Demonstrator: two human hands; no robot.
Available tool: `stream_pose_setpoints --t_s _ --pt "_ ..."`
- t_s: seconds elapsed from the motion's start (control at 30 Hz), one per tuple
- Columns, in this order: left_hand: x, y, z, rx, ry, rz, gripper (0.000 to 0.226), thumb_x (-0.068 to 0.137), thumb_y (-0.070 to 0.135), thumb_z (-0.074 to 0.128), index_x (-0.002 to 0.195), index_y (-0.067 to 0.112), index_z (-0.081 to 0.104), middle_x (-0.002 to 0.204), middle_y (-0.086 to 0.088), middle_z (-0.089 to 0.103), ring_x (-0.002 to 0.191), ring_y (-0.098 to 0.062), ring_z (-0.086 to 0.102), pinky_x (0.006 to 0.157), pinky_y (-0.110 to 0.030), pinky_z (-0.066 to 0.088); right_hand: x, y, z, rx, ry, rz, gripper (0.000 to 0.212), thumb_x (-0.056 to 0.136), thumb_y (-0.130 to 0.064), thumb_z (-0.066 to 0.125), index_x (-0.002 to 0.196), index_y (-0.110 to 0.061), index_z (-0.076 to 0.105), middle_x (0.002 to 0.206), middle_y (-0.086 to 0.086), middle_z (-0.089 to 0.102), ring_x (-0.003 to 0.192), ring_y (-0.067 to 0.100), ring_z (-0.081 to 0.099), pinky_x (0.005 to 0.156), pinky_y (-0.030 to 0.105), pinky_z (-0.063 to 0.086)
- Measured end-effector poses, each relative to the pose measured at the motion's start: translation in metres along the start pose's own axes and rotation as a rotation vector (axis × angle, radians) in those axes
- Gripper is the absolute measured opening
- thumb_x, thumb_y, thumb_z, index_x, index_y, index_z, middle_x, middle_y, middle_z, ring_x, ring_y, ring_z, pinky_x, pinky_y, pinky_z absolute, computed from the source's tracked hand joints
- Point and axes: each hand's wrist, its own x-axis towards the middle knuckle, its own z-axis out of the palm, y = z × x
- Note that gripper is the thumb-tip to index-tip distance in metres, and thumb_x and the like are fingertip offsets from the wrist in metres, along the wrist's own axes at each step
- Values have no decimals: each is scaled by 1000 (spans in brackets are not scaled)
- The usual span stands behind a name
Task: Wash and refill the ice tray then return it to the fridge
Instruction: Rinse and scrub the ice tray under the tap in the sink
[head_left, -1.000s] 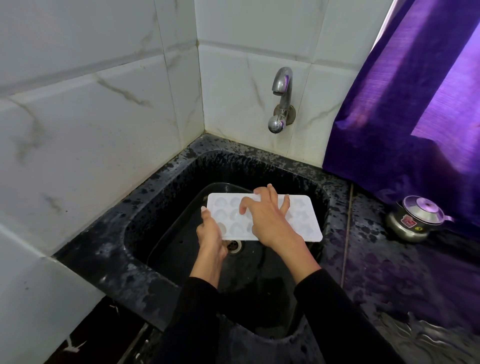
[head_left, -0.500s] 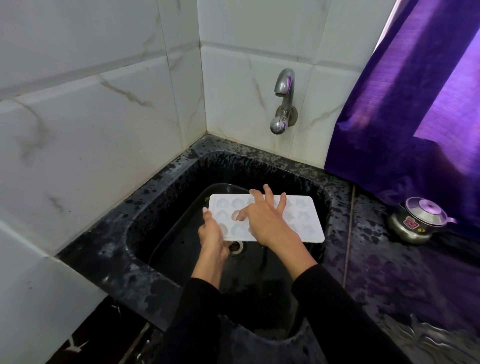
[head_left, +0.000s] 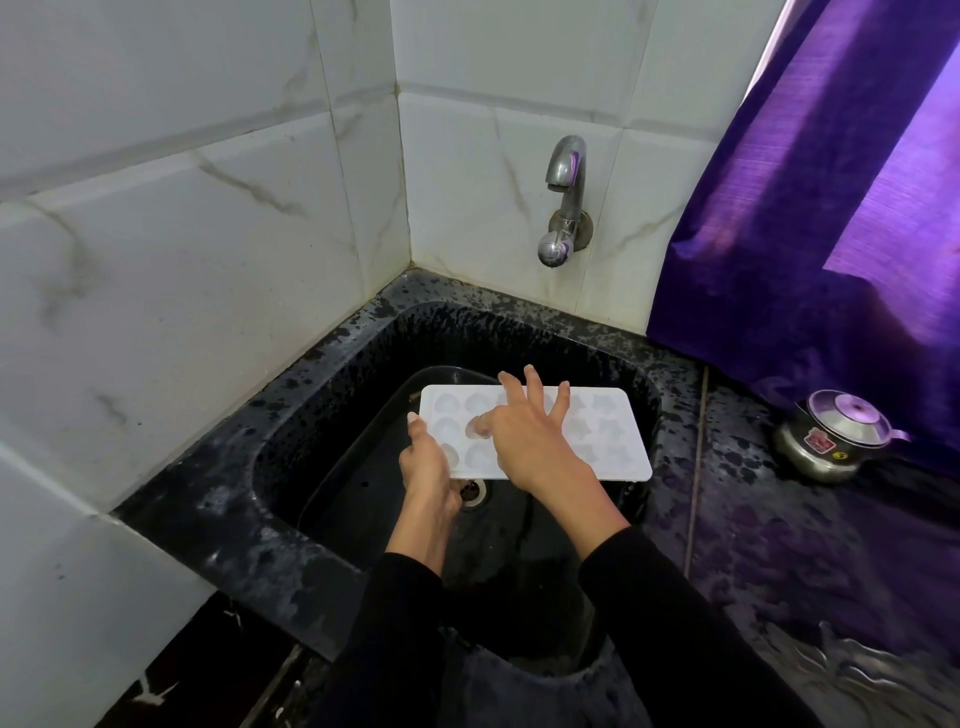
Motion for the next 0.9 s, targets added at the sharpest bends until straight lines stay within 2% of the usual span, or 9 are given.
stream_pose_setpoints --t_s 0.13,0.37,0.5,0.67,0.73,0.8,0.9 --pt "-2 1 -1 -7 -3 3 42 99 49 34 81 15 53 82 -9 65 72 -27 65 83 -48 55 -2 -1 1 -7 -11 -18 74 78 20 51 131 -32 57 160 13 4 146 37 -16 111 65 -11" --pt "-4 1 -3 3 8 3 41 99 49 34 82 16 52 87 -10 65 78 -30 65 84 -51 55 1 1 3 49 -21 2 64 80 20 48 125 -25 60 156 12 15 147 36 -12 112 64 -11" --pt "-5 4 -3 -18 2 -4 40 99 48 34 80 17 50 83 -9 64 74 -29 64 82 -50 55 5 -3 2 129 44 -21 60 75 22 45 120 -19 47 149 12 20 147 34 -7 114 61 -6" --pt "-7 4 -3 -29 -5 -5 40 99 47 35 81 14 51 80 -10 63 69 -27 64 78 -47 56 10 -16 4 76 13 -97 65 79 17 53 127 -27 53 158 12 6 147 35 -15 113 63 -10" --pt "-8 5 -3 -28 -2 -1 41 99 47 36 90 11 52 81 -11 64 69 -27 64 74 -46 56 12 -19 6 30 -25 -104 65 83 10 57 133 -32 53 160 12 0 146 36 -16 112 65 -9" --pt "-8 5 -3 -35 -3 -3 41 99 47 36 97 10 51 82 -11 63 70 -27 64 73 -45 56 12 -21 7 12 -45 -112 62 86 3 61 134 -35 53 161 12 -2 146 37 -16 112 65 -8" --pt "-10 6 -4 -66 -11 -14 39 100 46 35 94 10 49 80 -10 62 69 -27 63 64 -41 55 12 -22 8 3 -53 -115 61 86 1 63 133 -37 53 161 11 0 146 37 -16 112 65 -9"
